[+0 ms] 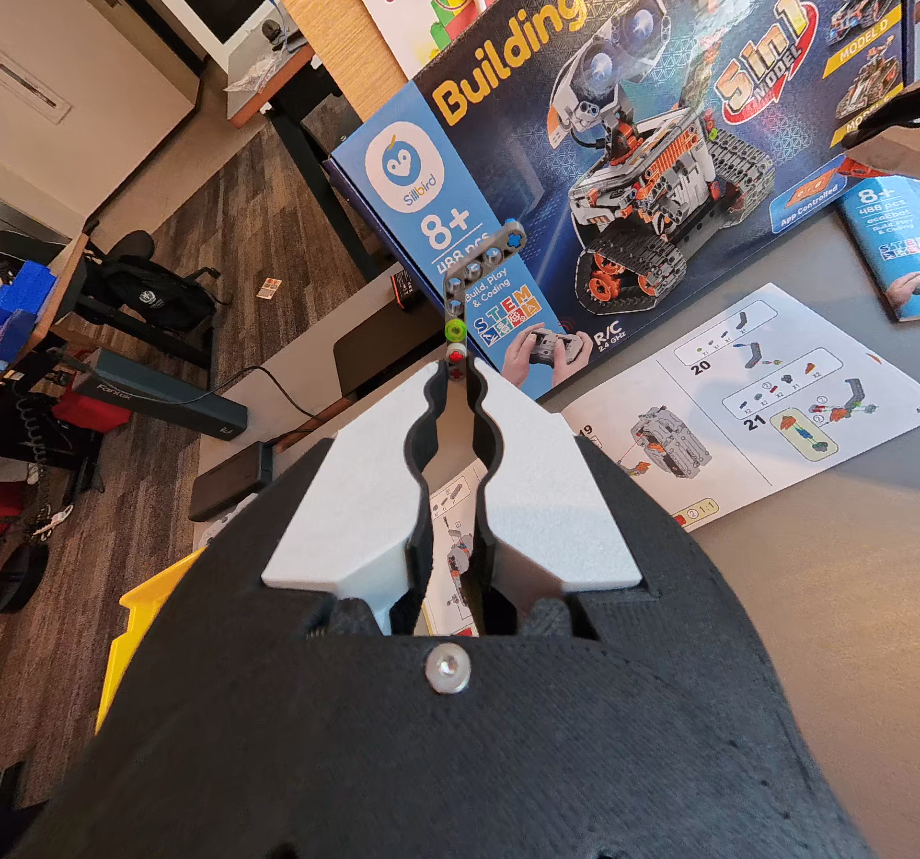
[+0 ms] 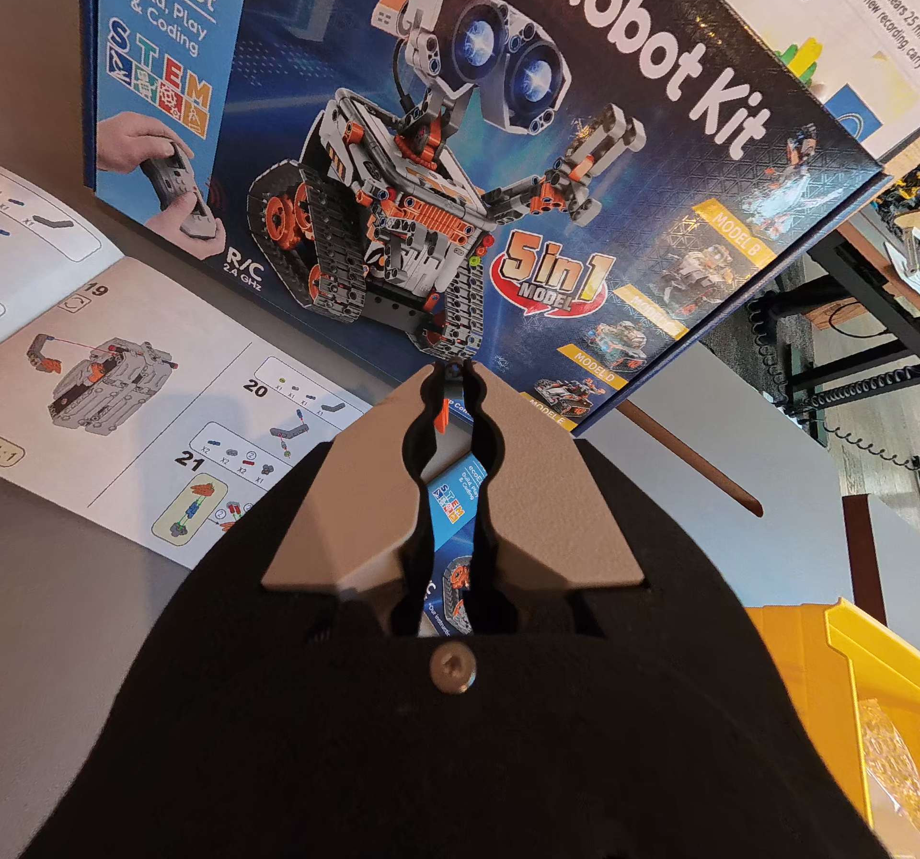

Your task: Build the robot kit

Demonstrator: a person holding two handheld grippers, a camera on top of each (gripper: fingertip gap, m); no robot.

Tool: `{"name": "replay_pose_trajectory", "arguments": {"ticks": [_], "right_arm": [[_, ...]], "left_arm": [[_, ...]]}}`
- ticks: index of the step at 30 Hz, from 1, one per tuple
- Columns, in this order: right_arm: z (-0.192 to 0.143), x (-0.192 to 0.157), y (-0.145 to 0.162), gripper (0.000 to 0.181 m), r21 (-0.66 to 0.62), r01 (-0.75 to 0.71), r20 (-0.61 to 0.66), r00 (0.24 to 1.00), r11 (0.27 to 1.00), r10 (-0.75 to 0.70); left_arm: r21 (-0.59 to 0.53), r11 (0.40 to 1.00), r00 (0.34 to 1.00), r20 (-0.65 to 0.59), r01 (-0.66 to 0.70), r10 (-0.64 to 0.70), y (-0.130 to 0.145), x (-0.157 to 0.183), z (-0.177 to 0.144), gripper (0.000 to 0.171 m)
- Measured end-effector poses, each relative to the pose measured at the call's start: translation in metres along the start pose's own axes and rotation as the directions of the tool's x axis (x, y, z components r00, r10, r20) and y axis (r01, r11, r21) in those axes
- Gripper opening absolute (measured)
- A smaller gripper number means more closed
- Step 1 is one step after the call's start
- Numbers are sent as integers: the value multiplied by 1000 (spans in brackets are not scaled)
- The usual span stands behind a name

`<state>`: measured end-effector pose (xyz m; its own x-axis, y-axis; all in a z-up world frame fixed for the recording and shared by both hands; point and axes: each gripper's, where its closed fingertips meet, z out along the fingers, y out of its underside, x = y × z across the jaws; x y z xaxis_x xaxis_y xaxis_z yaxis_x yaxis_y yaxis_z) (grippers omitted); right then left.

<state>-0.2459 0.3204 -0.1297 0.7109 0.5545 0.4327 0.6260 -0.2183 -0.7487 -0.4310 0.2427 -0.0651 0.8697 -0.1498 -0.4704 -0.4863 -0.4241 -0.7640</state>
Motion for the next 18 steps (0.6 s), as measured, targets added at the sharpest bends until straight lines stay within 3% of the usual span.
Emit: {"name": "replay_pose_trajectory", "arguments": {"ticks": [18], "right_arm": [[-4, 0, -4, 6, 11, -7, 0, 1000, 1000, 7]], "left_arm": [[-23, 1000, 1000, -1, 5, -5, 5, -1, 3, 6]]}}
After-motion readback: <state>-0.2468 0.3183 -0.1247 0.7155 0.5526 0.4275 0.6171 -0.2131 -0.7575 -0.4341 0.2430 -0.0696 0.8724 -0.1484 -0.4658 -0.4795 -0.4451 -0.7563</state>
